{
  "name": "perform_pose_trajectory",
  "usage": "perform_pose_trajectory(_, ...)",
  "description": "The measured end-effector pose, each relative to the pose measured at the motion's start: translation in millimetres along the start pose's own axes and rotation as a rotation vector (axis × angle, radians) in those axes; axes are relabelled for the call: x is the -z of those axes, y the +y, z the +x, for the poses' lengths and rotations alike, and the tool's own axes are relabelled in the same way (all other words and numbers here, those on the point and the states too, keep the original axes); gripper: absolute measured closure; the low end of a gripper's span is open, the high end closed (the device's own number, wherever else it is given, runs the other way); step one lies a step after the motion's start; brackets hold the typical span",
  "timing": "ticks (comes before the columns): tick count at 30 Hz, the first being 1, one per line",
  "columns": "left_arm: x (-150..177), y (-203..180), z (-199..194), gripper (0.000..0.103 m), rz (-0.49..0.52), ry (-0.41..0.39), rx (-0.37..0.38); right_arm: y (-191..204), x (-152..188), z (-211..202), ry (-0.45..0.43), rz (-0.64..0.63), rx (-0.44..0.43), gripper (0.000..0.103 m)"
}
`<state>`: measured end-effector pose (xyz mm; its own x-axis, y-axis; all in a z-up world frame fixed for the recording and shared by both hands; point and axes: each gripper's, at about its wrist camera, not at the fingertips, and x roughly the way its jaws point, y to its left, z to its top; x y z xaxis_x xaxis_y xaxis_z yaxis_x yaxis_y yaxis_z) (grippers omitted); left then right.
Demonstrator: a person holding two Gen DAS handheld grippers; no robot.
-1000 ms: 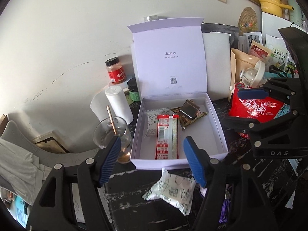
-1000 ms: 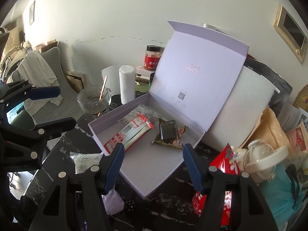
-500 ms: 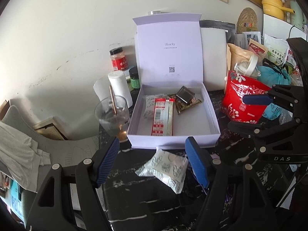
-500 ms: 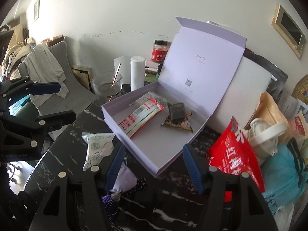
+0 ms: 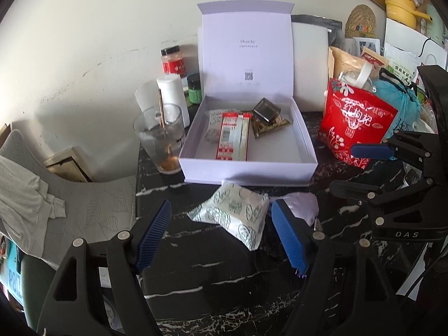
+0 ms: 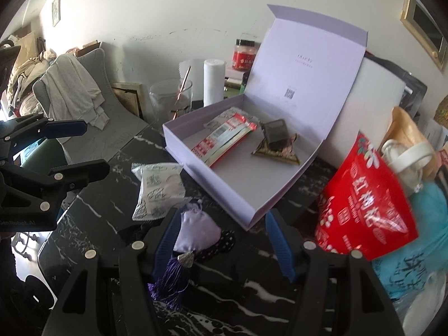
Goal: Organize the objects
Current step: 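Grasp the white tissue pack with left tool while right tool grasps the lavender pouch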
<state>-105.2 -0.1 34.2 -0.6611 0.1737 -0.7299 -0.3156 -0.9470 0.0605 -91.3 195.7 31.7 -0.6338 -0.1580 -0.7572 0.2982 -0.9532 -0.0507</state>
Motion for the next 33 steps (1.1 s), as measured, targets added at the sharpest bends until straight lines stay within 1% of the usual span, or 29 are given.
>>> perform_pose_trajectory(8, 16.6, -2.1, 21.3, 0.029, -0.009, 0.030, 0.045, 7.1, 20.2, 18.9, 0.050, 0.007, -0.038, 0.039)
perform_pose_trajectory(16, 26.4, -3.9, 45.9, 0.028, -0.016, 0.059, 0.080, 8.7, 31.7, 40.4, 0.088, 0.007, -0.080, 0.039)
perform_pose_trajectory(22, 27.3, -2.5, 70.1, 0.028, -0.013, 0.085, 0.107, 9.8, 31.7, 58.9, 0.108, 0.000, -0.118, 0.039)
perform_pose_trajectory(26, 23.4, 1.2, 90.2, 0.028, -0.018, 0.112, 0.118, 11.0, 29.4, 70.4, 0.123, -0.013, -0.136, 0.039)
perform_pose_trajectory(33, 14.6, 3.8, 116.9, 0.027, 0.002, 0.130, 0.150, 13.2, 23.2, 87.9, 0.140, -0.041, -0.173, 0.039)
